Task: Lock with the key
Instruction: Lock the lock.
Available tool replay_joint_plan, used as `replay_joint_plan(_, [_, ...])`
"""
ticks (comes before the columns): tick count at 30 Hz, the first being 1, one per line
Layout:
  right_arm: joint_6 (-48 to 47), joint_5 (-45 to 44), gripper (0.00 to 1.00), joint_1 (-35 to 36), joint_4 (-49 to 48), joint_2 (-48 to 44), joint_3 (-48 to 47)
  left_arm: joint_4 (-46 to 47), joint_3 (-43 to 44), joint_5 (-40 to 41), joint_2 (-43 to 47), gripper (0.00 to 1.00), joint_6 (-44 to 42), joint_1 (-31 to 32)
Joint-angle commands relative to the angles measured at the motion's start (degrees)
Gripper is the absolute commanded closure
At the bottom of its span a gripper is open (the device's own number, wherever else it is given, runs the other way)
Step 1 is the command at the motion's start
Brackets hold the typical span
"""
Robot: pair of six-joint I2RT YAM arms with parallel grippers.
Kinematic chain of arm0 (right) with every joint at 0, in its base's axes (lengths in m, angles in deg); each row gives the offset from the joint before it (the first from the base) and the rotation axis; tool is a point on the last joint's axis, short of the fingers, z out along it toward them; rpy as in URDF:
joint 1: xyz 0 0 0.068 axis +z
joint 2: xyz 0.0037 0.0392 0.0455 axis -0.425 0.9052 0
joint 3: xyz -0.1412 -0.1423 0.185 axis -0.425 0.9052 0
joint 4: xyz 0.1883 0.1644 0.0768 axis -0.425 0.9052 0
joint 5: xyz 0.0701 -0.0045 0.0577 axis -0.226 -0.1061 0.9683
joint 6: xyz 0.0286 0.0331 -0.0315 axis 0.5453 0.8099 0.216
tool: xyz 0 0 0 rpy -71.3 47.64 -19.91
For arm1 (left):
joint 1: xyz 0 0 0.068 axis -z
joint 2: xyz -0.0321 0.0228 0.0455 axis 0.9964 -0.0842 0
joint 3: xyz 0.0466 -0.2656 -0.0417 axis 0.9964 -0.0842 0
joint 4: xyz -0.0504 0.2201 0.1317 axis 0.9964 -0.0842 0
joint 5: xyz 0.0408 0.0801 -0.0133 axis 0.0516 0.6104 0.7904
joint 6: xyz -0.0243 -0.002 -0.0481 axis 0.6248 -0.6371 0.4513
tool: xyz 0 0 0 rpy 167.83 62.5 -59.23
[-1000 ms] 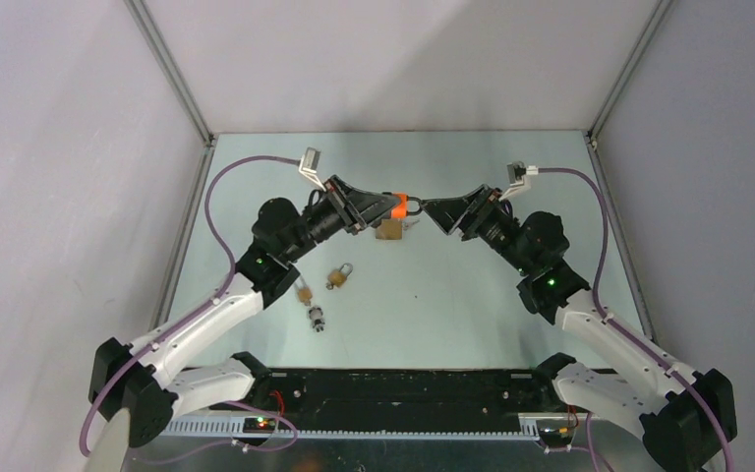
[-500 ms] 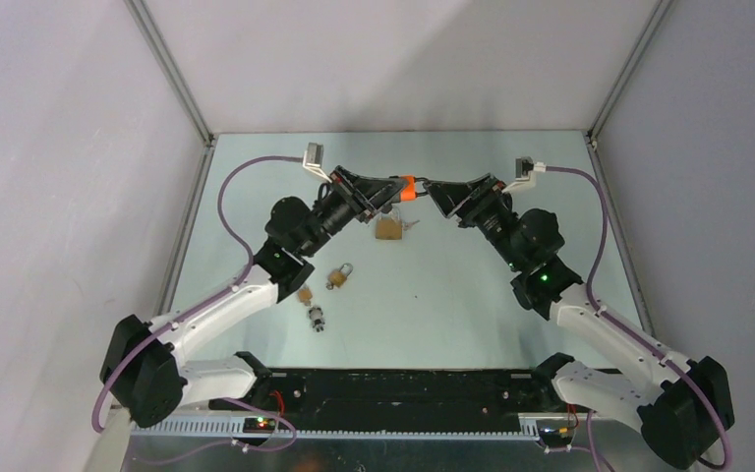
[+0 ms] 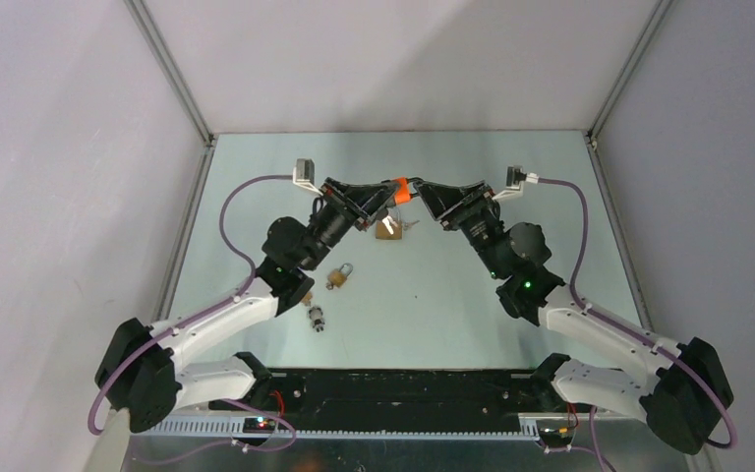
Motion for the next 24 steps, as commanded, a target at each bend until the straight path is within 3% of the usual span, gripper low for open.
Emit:
replay_joint_plan(1, [1.3, -3.2, 0.56, 0.3, -7.4, 2.6, 0.4, 7.8, -0.1, 4.7, 2.7, 1.00, 4.2, 1.1])
replay_joint_plan(7, [1.8, -1.9, 0.59, 0.4, -11.2, 4.9, 0.0, 8.8, 1.1, 3.6, 0.6, 1.00, 5.7, 1.1])
replay_joint_plan(16, [1.7, 0.2, 0.55, -0.2, -12.2, 5.5, -0.6, 9.0, 1.8, 3.7, -1.2, 1.00, 6.1, 1.1])
replay_joint_plan(20, [2.3, 1.5, 0.66, -1.2, -11.3, 5.8, -0.9, 9.0, 2.0, 3.6, -1.5, 0.98, 5.1, 1.2])
replay_joint_plan(22, [2.4, 3.2, 0.81, -1.8, -11.7, 6.3, -1.2, 9.0, 2.0, 3.6, -1.5, 0.94, 4.8, 1.2])
replay_joint_plan(24, [2.6, 4.3, 0.97, -2.4, -11.8, 6.4, -1.3, 9.0, 2.0, 3.6, -1.5, 0.82, 4.7, 1.2])
